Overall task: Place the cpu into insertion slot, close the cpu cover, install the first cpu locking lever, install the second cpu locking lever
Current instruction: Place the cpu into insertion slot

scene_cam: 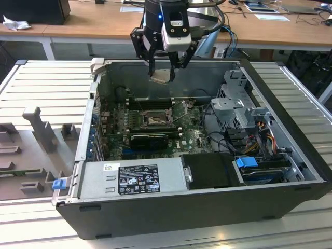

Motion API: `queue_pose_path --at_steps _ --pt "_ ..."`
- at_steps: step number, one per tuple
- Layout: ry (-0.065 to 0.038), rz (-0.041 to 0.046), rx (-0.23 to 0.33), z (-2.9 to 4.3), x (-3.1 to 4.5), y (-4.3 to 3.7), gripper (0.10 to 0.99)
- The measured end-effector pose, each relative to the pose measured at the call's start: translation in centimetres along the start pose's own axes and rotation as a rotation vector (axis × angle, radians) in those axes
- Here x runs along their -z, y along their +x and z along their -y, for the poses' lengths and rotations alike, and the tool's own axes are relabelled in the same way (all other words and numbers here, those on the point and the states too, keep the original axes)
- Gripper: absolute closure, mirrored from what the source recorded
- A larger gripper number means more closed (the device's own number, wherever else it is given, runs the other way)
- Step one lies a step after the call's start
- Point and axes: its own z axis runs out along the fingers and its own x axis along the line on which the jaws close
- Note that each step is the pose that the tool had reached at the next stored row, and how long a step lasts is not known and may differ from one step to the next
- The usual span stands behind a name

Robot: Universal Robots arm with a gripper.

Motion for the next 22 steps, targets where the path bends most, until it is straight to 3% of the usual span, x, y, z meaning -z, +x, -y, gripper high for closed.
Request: queue_pose_path --at_steps 22 --pt "-0.002 0.0095 -0.106 0.00 -0.02 0.00 0.553"
